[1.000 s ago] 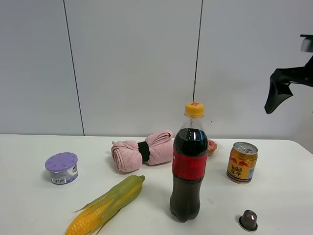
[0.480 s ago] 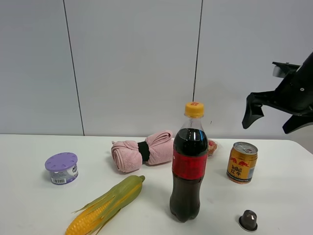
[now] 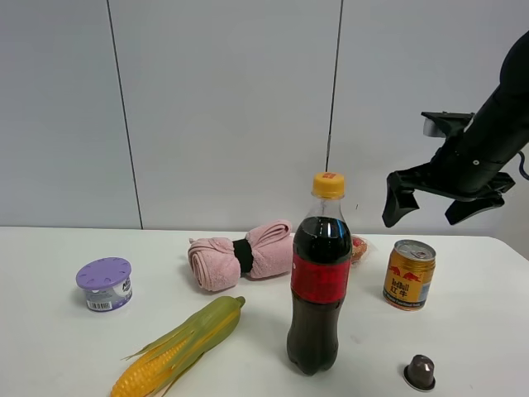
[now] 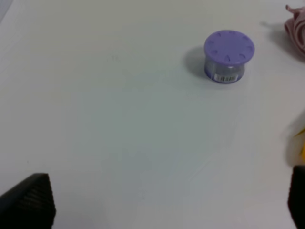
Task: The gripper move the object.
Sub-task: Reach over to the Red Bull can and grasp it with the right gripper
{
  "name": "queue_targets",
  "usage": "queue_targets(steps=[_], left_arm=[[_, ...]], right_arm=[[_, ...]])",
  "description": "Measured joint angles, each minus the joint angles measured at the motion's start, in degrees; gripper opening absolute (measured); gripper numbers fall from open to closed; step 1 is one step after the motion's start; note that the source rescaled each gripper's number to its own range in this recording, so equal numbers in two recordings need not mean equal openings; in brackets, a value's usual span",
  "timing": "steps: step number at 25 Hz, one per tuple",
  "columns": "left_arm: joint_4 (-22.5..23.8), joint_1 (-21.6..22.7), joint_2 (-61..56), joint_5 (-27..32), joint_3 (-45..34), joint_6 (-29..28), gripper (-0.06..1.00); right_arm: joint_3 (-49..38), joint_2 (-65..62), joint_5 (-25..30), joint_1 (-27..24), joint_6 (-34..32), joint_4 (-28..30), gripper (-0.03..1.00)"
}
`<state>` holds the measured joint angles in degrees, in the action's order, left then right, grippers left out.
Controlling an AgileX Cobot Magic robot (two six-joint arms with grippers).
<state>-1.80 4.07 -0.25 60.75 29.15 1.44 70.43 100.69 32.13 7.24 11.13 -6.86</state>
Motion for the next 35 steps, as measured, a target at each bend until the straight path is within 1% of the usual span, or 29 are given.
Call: queue_targets(steps=[5,16,22,35], left_arm=[[0.0,0.0,0.0,0.0,0.0,0.0,1.0],[0.0,0.0,0.0,0.0,0.0,0.0,1.0],[0.0,0.0,0.0,0.0,0.0,0.0,1.0],[0.0,0.0,0.0,0.0,0.0,0.0,1.0]], right_arm=[[0.19,0.72,-0.93,0.0,0.0,1.25,1.0],[0.19,6.97,-6.62,0.0,0.0,1.25,1.0],[0.19,10.24,-6.68,0.0,0.0,0.2,1.0],[0.19,13.37,-7.57,0.0,0.0,-0.05,1.0]])
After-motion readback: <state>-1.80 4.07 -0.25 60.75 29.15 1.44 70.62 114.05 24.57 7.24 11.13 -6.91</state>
